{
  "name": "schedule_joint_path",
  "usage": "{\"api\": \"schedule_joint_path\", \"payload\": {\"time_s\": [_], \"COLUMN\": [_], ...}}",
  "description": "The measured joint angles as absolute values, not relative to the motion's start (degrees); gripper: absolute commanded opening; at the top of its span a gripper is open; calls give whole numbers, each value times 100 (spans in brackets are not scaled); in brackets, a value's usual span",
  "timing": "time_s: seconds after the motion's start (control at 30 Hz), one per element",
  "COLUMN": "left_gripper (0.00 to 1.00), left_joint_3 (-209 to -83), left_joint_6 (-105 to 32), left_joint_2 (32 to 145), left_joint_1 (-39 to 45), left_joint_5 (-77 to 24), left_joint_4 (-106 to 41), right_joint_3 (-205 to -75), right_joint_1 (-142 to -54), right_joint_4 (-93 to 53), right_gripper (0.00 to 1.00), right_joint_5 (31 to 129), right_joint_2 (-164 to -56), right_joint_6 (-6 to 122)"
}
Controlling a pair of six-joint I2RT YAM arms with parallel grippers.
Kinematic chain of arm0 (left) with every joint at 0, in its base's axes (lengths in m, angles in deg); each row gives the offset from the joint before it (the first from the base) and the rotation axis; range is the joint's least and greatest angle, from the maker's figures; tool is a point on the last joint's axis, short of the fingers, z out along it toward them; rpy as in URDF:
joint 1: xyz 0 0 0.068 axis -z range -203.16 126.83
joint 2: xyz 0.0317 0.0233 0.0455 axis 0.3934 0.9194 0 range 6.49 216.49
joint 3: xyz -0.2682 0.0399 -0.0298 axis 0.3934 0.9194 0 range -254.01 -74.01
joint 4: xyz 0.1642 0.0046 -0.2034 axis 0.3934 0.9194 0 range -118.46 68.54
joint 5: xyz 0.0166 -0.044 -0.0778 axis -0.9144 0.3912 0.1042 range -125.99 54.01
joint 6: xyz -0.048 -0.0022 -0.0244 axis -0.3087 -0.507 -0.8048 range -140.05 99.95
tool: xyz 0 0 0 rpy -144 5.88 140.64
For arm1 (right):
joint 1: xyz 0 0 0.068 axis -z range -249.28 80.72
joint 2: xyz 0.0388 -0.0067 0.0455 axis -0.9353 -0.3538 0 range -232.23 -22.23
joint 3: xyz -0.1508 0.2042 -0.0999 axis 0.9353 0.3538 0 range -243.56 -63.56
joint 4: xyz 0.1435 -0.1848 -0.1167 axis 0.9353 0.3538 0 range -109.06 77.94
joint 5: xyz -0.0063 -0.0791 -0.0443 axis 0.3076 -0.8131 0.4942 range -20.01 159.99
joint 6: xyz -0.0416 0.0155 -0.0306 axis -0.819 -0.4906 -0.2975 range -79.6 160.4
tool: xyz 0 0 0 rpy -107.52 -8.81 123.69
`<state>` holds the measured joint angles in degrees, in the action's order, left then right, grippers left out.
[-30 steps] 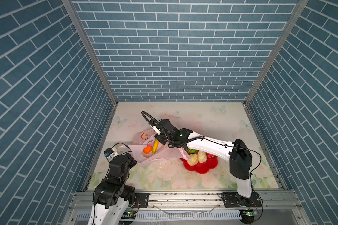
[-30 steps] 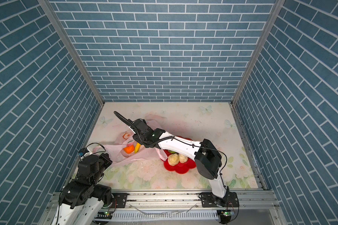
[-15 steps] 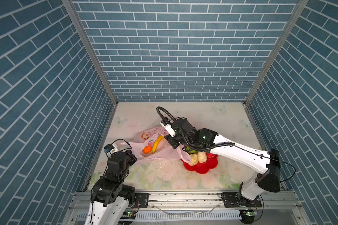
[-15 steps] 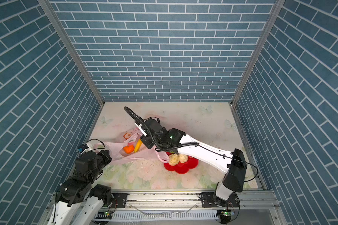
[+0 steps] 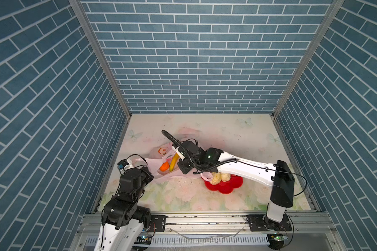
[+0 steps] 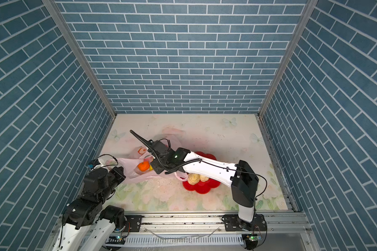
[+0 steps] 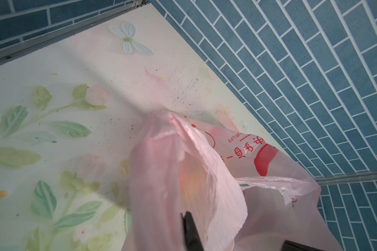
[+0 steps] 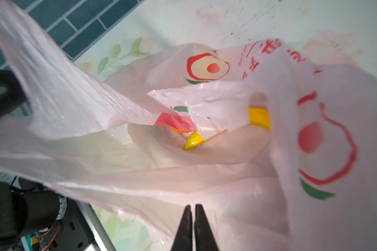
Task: Take the fake fruits out of the plastic bag
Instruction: 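Lower the right gripper into the bag opening above the orange, then push the right gripper deeper into the bag and grasp the orange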
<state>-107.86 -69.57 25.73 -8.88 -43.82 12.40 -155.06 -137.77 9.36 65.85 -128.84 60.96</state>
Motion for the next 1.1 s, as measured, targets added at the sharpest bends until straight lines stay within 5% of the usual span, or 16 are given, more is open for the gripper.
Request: {"api": "schedule_joint_path", "payload": {"time_s": [1.1], "left_gripper": [6], "left_joint_3": [-11266], "left_joint_6": [-7068], "left_joint_2": [2997], "left_joint_1": [-888], "left_joint_5": [-4341], "left_joint_4": [978], "right_joint_3": [-14870], "right_joint_1": [-13790], "right_joint_4": [171], "right_gripper": [0], "right_joint_5": [6937], "right_joint_2": [-13540], "right_joint_6": [5484]}}
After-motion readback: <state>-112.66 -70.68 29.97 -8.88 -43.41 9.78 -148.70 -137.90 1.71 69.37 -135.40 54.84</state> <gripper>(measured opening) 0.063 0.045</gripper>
